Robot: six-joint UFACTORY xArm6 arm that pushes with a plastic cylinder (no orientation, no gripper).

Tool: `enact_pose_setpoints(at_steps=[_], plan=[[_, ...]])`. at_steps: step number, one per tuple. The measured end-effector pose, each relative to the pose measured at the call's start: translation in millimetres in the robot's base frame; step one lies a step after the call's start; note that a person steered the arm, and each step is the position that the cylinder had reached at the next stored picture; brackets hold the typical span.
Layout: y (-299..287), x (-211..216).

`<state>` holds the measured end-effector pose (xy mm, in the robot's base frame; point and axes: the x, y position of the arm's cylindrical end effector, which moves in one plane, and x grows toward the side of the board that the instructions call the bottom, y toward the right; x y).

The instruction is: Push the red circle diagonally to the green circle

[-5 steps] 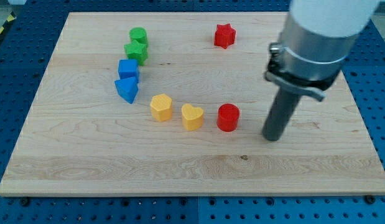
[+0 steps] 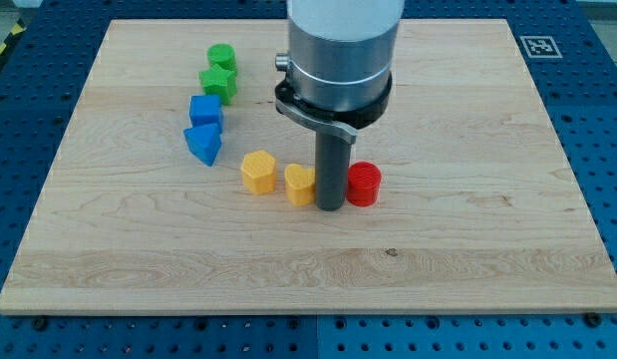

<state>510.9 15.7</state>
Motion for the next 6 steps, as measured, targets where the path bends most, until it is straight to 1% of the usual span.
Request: enact_pose_setpoints(at_steps=[1,3,4,5,6], plan=[[5,0],[82,-4],[97,-13],[74,1],[20,28]])
